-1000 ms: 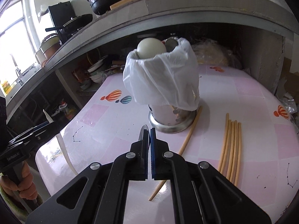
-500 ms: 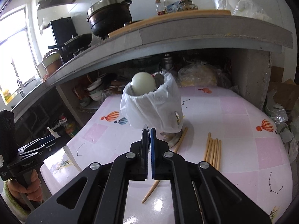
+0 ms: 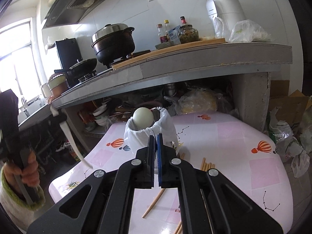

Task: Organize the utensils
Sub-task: 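Lower the white spoon into the holder and open left tool while right tool lifts steel spoon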

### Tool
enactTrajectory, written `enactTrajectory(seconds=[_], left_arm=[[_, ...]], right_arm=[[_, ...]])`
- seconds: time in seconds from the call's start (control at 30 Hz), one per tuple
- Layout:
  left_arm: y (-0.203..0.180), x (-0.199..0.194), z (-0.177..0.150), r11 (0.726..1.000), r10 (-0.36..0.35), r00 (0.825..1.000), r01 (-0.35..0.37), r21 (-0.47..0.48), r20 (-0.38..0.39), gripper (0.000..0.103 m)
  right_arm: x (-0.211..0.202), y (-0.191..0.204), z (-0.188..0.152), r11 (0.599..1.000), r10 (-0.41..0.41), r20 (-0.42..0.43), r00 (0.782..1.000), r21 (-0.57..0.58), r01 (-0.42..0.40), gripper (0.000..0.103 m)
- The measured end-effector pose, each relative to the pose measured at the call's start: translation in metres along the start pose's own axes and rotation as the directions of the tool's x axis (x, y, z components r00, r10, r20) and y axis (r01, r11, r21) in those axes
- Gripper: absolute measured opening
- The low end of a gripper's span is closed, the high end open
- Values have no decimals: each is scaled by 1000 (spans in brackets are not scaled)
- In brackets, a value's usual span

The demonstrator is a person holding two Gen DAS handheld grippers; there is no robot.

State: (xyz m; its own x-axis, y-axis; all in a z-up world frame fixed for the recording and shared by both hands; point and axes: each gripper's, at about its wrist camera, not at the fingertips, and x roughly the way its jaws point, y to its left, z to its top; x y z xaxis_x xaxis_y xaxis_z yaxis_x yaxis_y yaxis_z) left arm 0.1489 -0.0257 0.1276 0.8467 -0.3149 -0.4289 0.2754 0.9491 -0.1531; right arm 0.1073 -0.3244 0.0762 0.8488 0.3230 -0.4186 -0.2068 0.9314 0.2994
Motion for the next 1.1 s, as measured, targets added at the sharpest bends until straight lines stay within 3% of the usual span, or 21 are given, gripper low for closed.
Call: enactTrajectory(seconds=[0.23,0.43,0.7,1.1], left_arm=[[-23,23,61,995,-94,993,95,-13,69,63],[-40,77,93,984,-168,985,170,-51,31,63],[-61,158,70,990,-137,988,134,-34,-69,63],[-73,201,28,996,-75,985,83,43,-154,63]], right_arm=[[-23,-21,9,1000,-15,50,999,27,14,3],[-28,-42,8,997,-36,50,998,66,32,3],[-20,-59,2,994,-48,24,999,101,45,3],[-16,-66,-2,992,-45,11,999,117,44,3]])
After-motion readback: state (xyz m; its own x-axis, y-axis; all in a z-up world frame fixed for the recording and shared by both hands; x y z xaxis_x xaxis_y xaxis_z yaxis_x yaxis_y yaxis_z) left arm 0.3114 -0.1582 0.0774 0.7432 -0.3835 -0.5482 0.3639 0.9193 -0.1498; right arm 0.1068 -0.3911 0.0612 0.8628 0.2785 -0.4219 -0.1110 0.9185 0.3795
